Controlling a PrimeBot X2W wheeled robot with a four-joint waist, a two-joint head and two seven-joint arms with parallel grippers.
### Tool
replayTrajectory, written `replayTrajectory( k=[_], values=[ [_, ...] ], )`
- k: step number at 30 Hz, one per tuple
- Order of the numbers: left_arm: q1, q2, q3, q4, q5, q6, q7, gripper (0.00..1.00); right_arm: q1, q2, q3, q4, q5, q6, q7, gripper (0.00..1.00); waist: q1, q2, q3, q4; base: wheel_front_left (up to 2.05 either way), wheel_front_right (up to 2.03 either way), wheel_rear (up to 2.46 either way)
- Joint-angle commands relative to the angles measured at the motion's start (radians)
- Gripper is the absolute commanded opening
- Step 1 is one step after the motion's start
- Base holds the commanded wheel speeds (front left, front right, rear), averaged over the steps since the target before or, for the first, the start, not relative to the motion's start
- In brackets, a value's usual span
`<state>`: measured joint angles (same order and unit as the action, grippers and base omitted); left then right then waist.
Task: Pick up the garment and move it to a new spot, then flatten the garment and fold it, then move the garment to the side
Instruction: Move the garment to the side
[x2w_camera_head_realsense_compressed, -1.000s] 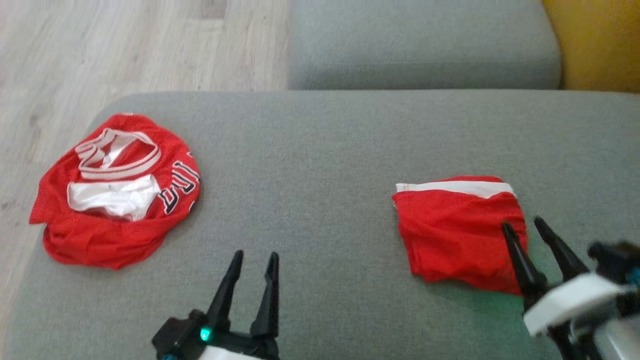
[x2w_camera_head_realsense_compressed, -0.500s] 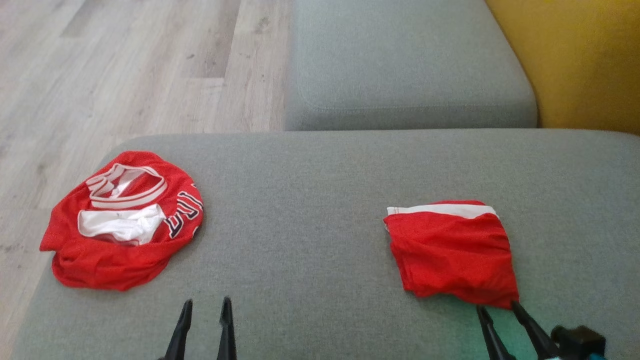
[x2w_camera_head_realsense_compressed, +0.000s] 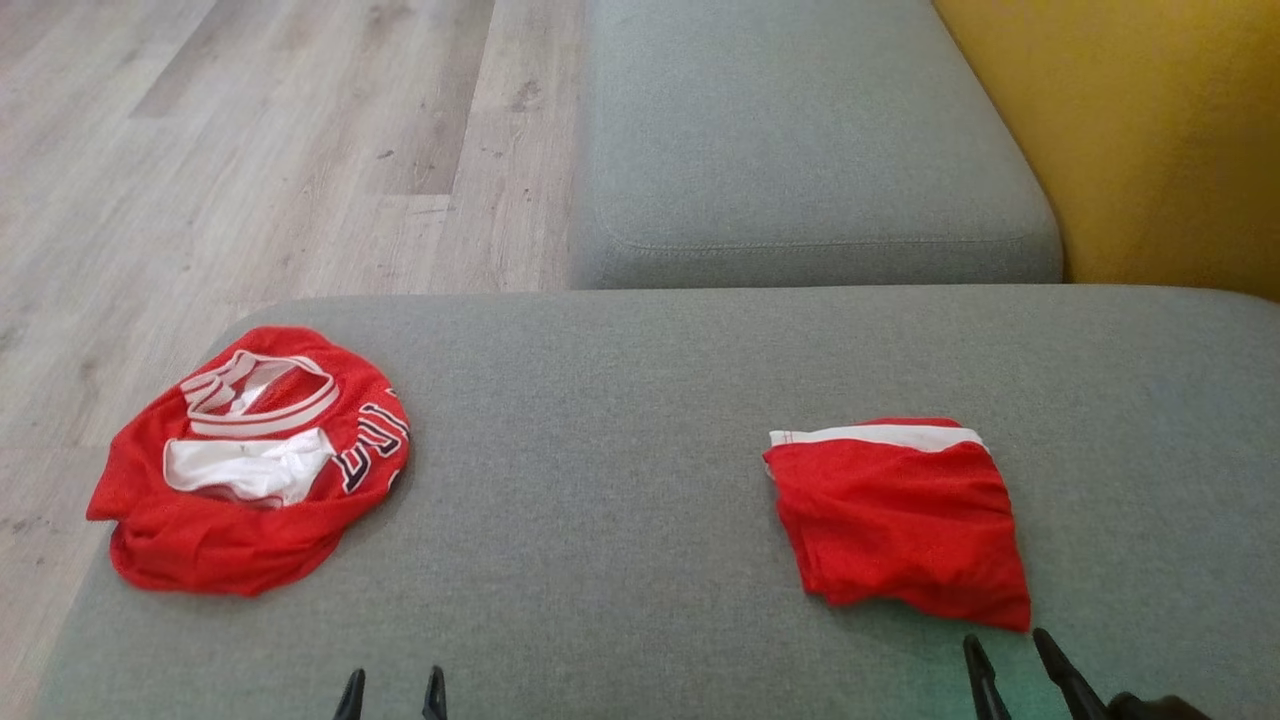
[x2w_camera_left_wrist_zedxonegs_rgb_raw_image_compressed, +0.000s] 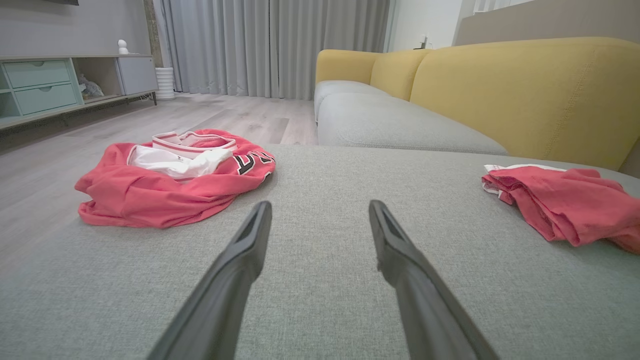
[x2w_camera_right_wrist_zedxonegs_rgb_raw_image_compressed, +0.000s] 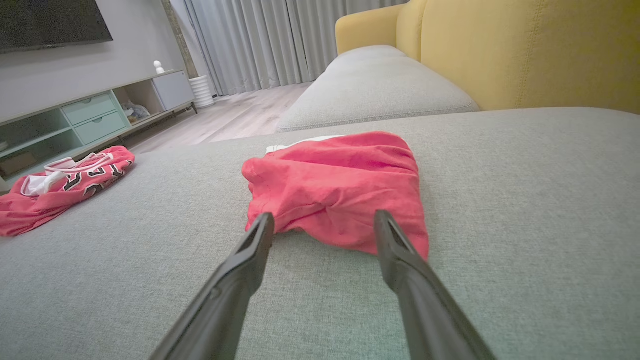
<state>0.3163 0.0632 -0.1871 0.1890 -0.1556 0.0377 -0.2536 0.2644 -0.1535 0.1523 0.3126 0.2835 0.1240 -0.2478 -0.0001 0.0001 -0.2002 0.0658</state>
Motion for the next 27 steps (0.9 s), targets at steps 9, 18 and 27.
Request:
replayTrajectory(
  k=[9,18,27],
  values=[
    [-0.039,-0.009,0.053,-0.019,0.025,-0.006,-0.008,1.00,-0.029,-0.007,0.010,-0.038,-0.024,0.007,-0.014,1.00,0.0001,-0.0001,0.000,-0.007,0.00,0.00,0.00],
    [-0.048,-0.011,0.058,-0.004,0.028,-0.007,-0.008,1.00,-0.027,-0.001,0.000,-0.039,-0.025,0.007,-0.014,1.00,0.0001,-0.0001,0.004,-0.012,0.00,0.00,0.00],
    [-0.063,-0.012,0.055,-0.014,0.025,0.002,-0.008,1.00,-0.065,-0.013,-0.005,-0.036,-0.001,0.007,-0.014,1.00,0.0001,-0.0001,0.052,-0.035,0.00,0.00,0.00]
  ],
)
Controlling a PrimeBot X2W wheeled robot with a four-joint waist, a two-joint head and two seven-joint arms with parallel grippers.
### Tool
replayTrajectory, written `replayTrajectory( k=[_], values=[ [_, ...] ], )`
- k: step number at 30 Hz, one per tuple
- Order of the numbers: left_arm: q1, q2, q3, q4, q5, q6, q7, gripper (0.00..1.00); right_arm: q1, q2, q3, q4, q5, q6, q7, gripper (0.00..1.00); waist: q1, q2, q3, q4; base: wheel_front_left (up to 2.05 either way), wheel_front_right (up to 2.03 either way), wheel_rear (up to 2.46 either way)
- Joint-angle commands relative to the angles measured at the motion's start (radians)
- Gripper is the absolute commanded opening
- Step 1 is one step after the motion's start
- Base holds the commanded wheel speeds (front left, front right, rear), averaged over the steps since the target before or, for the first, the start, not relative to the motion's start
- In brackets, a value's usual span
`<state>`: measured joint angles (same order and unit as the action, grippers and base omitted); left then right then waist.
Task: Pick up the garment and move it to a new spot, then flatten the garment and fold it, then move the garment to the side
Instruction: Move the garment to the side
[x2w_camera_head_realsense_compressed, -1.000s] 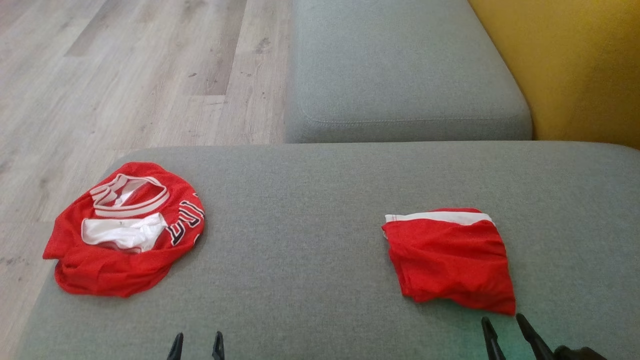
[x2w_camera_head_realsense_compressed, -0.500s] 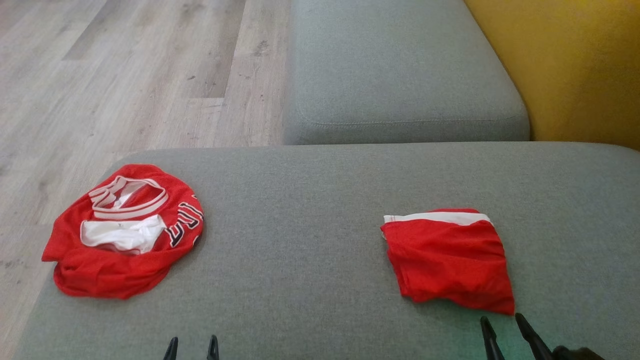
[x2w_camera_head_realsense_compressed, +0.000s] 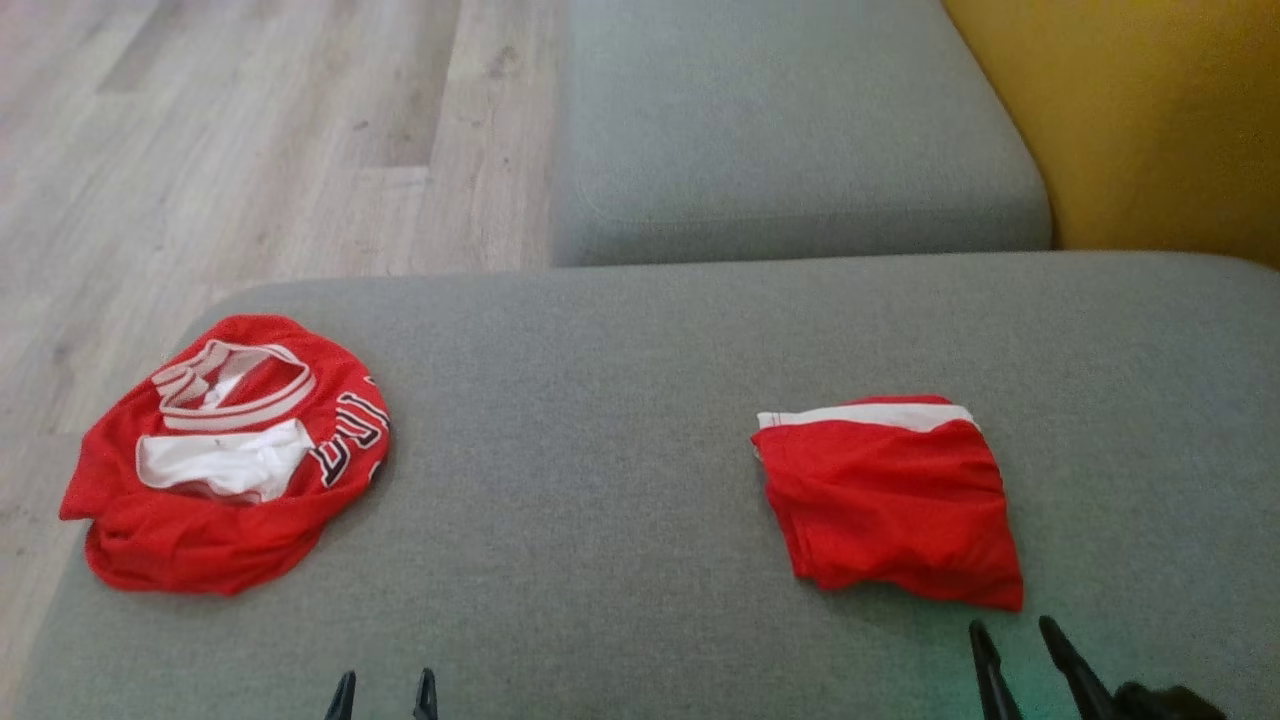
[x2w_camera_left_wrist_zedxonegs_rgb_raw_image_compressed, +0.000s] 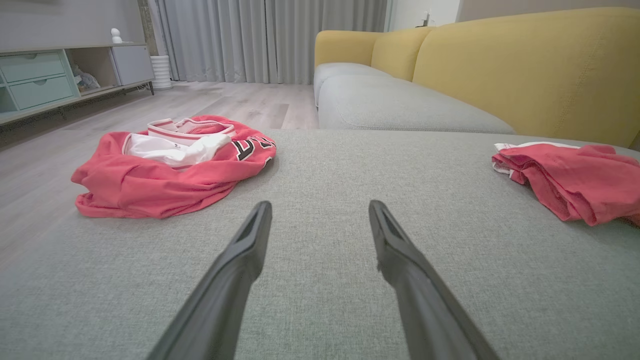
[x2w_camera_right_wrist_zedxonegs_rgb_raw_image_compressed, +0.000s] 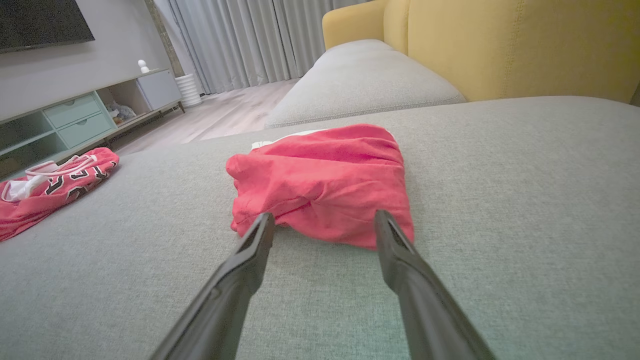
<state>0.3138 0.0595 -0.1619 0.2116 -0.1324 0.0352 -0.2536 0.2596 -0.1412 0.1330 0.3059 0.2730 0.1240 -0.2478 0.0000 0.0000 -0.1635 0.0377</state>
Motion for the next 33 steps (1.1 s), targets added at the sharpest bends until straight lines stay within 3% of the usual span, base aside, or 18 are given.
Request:
replayTrajectory(
  k=[1,9,18,26,27,28,33],
  values=[
    [-0.064,-0.009,0.028,-0.042,0.003,0.004,-0.008,1.00,-0.074,-0.025,0.015,-0.028,0.022,0.007,-0.014,1.00,0.0000,0.0000,0.025,-0.010,0.00,0.00,0.00],
    [-0.117,-0.009,-0.010,-0.056,0.013,0.001,-0.008,1.00,-0.288,-0.105,0.065,0.087,0.186,0.007,0.009,1.00,0.0000,0.0000,0.120,-0.017,0.00,0.00,0.00],
    [-0.177,-0.009,-0.042,-0.058,0.029,0.006,-0.008,1.00,-0.490,-0.216,0.114,0.272,0.337,0.007,0.178,1.00,0.0000,0.0000,0.200,0.007,0.00,0.00,0.00],
    [-0.230,-0.009,-0.066,-0.055,0.025,0.008,-0.008,1.00,-0.604,-0.239,0.225,0.397,0.444,0.007,0.307,1.00,0.0000,0.0000,0.268,0.022,0.00,0.00,0.00],
    [-0.235,-0.009,-0.068,-0.054,0.023,0.010,-0.008,1.00,-0.611,-0.241,0.244,0.399,0.462,0.007,0.319,0.78,0.0000,0.0000,0.275,0.022,0.00,0.00,0.00],
    [-0.240,-0.009,-0.070,-0.053,0.021,0.012,-0.008,1.00,-0.618,-0.245,0.262,0.400,0.475,0.007,0.322,0.00,0.0000,0.0000,0.280,0.021,0.00,0.00,0.00],
    [-0.260,-0.009,-0.075,-0.057,0.010,0.023,-0.008,1.00,-0.667,-0.305,0.290,0.430,0.479,0.007,0.276,0.00,0.0000,0.0000,0.313,0.005,0.00,0.00,0.00]
  ],
)
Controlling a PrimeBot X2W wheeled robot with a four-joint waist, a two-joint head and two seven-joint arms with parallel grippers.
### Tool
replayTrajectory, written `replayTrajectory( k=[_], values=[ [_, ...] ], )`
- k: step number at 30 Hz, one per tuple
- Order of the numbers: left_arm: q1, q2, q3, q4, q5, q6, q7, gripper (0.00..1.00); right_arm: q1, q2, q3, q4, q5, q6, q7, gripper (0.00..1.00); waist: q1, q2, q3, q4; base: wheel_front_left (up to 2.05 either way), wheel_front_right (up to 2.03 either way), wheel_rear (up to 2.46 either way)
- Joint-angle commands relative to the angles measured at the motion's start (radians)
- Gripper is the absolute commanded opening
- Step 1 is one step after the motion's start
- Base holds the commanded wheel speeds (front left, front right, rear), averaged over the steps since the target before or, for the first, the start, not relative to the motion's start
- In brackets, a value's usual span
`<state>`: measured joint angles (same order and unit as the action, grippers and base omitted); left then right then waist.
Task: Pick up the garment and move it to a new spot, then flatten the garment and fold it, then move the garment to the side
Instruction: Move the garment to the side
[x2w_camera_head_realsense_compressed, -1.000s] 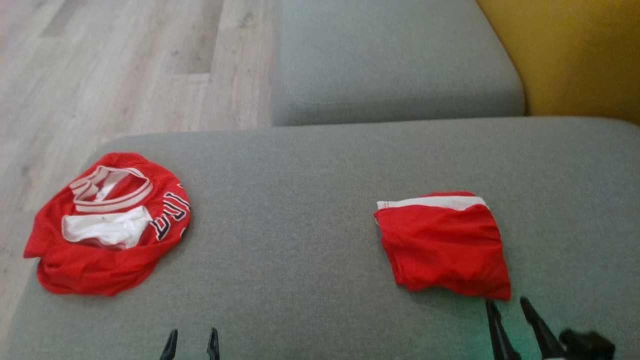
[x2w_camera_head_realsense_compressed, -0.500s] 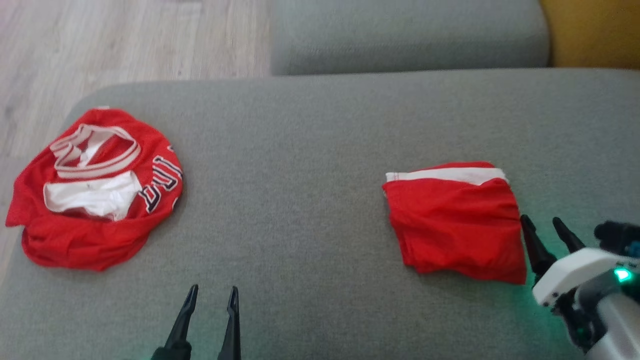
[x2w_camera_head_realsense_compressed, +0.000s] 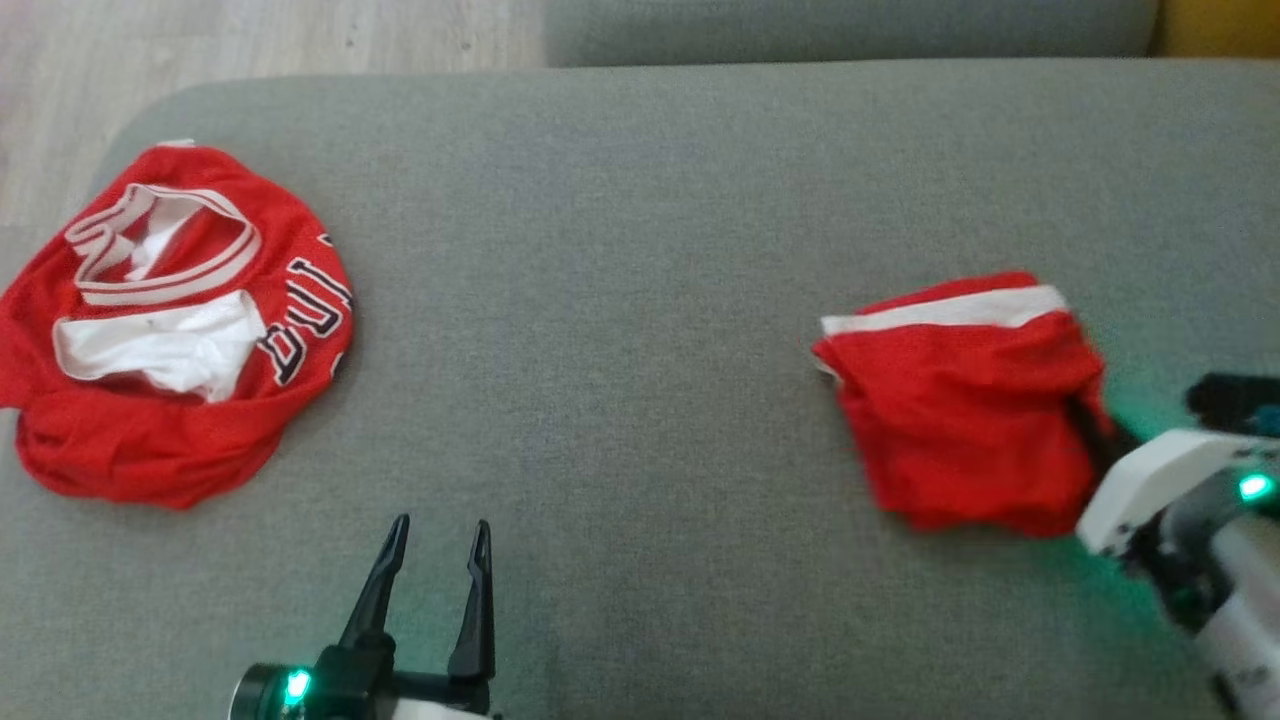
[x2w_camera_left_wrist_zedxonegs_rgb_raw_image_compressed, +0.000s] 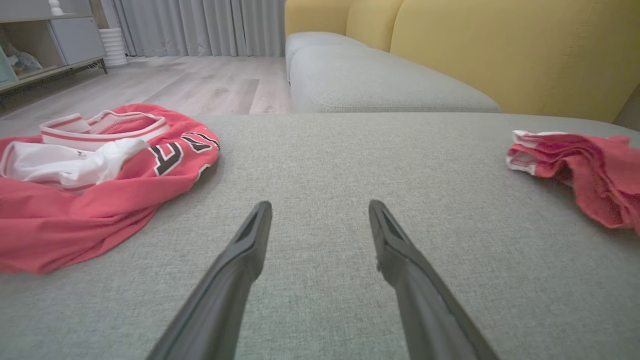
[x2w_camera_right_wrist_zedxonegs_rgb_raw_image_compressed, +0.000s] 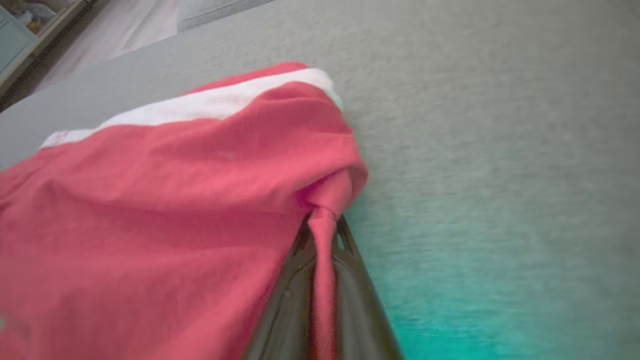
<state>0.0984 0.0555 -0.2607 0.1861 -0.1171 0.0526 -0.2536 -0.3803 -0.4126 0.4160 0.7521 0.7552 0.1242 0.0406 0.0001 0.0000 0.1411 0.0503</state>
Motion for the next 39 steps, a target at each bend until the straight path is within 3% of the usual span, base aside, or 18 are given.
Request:
replayTrajectory(
  k=[1,14,19,26,27,28,29,34,39],
  values=[
    [-0.050,-0.005,0.021,-0.033,-0.006,0.005,-0.008,1.00,-0.041,-0.053,0.007,-0.008,-0.006,0.007,-0.020,0.00,-0.0001,0.0000,0.019,-0.012,0.00,0.00,0.00],
    [-0.187,-0.004,0.003,-0.062,0.020,-0.018,-0.008,1.00,-0.257,-0.358,-0.077,0.068,-0.112,0.007,-0.028,0.00,-0.0001,0.0000,0.250,-0.068,0.00,0.00,0.00],
    [-0.245,-0.004,0.001,-0.060,0.029,-0.027,-0.008,1.00,-0.301,-0.406,-0.142,0.143,-0.161,0.007,-0.031,0.00,-0.0001,0.0000,0.293,-0.081,0.00,0.00,0.00],
    [-0.292,-0.005,-0.003,-0.048,0.033,-0.030,-0.008,1.00,-0.346,-0.421,-0.214,0.231,-0.274,0.007,-0.079,0.00,-0.0001,0.0000,0.319,-0.089,0.00,0.00,0.00],
    [-0.296,-0.005,-0.003,-0.047,0.035,-0.031,-0.008,1.00,-0.352,-0.422,-0.224,0.246,-0.302,0.007,-0.094,0.28,-0.0001,0.0000,0.315,-0.086,0.00,0.00,0.00],
    [-0.298,-0.005,-0.003,-0.045,0.036,-0.031,-0.008,1.00,-0.357,-0.419,-0.231,0.260,-0.332,0.007,-0.105,0.76,-0.0001,0.0000,0.309,-0.082,0.00,0.00,0.00],
    [-0.299,-0.005,-0.002,-0.041,0.037,-0.031,-0.008,1.00,-0.362,-0.414,-0.242,0.272,-0.360,0.007,-0.123,1.00,-0.0001,0.0000,0.301,-0.079,0.00,0.00,0.00],
    [-0.274,-0.005,0.008,-0.023,0.029,-0.026,-0.008,1.00,-0.364,-0.350,-0.301,0.333,-0.521,0.007,-0.224,1.00,-0.0001,0.0000,0.212,-0.062,0.00,0.00,0.00],
    [-0.227,-0.005,0.019,0.000,0.005,-0.020,-0.008,1.00,-0.304,-0.209,-0.364,0.360,-0.609,0.007,-0.267,1.00,-0.0001,0.0000,0.083,-0.042,0.00,0.00,0.00]
  ],
)
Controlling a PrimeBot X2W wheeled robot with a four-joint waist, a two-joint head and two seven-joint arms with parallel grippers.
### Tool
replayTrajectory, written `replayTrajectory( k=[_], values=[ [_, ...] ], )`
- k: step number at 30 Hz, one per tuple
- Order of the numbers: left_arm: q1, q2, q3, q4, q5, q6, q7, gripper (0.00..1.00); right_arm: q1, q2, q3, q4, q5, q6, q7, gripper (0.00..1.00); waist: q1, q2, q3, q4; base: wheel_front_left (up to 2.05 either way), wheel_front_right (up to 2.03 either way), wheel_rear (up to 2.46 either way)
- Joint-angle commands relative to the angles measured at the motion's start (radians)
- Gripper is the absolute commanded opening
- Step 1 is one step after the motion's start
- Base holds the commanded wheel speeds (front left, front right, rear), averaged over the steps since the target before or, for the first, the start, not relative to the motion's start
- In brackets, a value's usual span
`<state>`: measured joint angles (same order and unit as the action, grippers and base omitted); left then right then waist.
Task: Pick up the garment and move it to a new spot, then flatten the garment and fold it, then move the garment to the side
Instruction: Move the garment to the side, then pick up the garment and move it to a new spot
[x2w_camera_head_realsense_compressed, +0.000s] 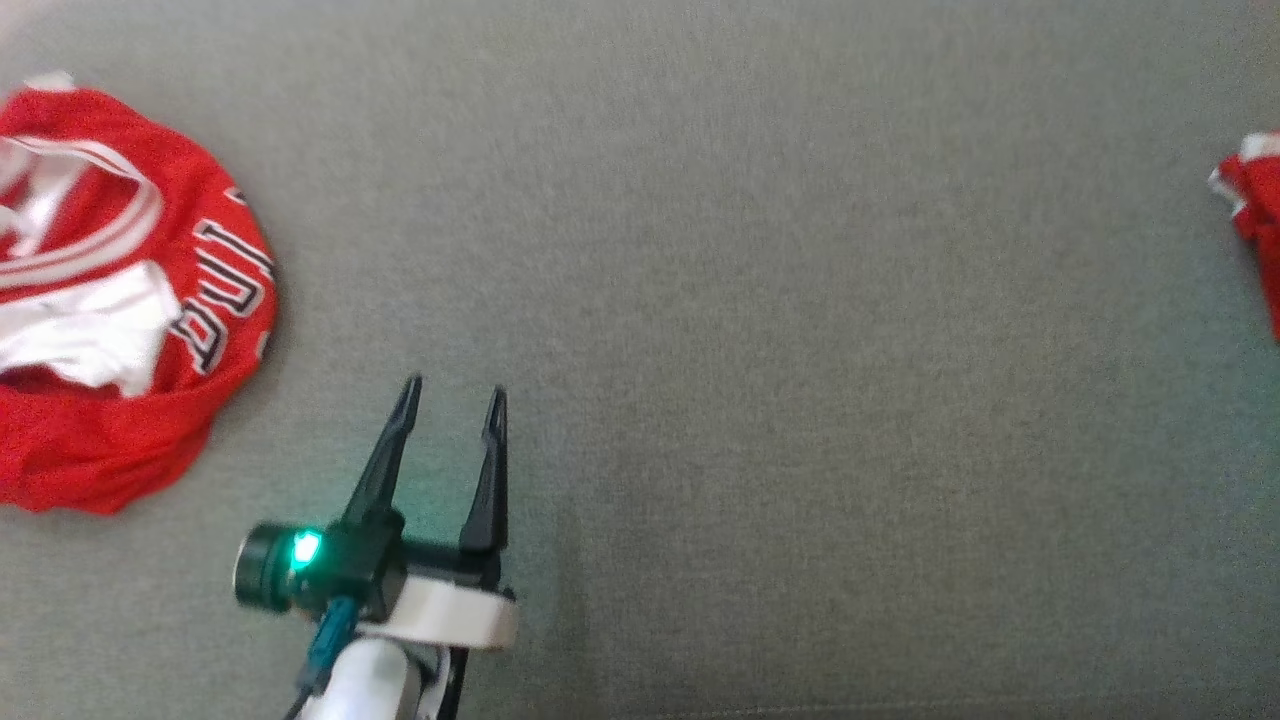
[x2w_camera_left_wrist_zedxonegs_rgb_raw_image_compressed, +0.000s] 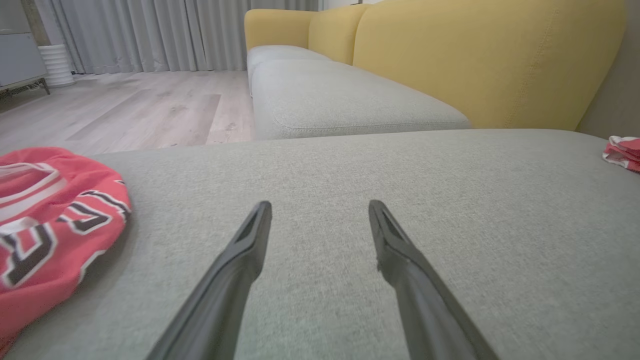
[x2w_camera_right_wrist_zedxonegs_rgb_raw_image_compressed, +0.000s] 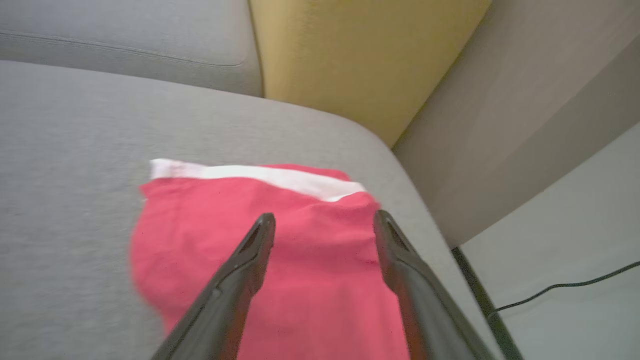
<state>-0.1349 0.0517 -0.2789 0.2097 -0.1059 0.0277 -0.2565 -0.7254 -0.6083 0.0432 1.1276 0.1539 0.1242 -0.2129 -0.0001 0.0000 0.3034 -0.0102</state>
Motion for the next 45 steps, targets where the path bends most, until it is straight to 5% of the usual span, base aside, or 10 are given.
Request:
replayTrajectory(
  k=[1,7,13,19,25,45],
  values=[
    [0.018,-0.001,0.039,-0.018,-0.014,0.006,-0.005,1.00,0.061,0.021,0.003,-0.021,-0.018,0.007,-0.021,1.00,0.0001,0.0000,-0.109,0.022,0.00,0.00,0.00],
    [0.095,-0.001,0.063,0.021,-0.039,0.013,-0.005,1.00,0.231,0.256,0.062,-0.114,-0.010,0.007,-0.043,1.00,0.0001,0.0000,-0.299,0.031,0.00,0.00,0.00],
    [0.139,-0.001,0.102,0.051,-0.045,0.013,-0.005,1.00,0.403,0.394,0.149,-0.319,0.106,0.007,-0.048,1.00,0.0001,0.0000,-0.384,0.029,0.00,0.00,0.00],
    [0.166,0.000,0.150,0.086,-0.041,0.020,-0.005,1.00,0.586,0.443,0.198,-0.605,0.157,0.007,-0.049,1.00,0.0001,0.0000,-0.432,0.027,0.00,0.00,0.00],
    [0.188,0.000,0.180,0.090,-0.028,0.017,-0.005,1.00,0.708,0.478,0.180,-0.725,0.123,0.007,-0.049,1.00,0.0001,0.0000,-0.462,0.024,0.00,0.00,0.00],
    [0.192,-0.001,0.186,0.091,-0.004,0.017,-0.005,1.00,0.788,0.518,0.116,-0.762,0.069,0.007,-0.049,1.00,0.0001,0.0000,-0.464,0.053,0.00,0.00,0.00]
  ],
)
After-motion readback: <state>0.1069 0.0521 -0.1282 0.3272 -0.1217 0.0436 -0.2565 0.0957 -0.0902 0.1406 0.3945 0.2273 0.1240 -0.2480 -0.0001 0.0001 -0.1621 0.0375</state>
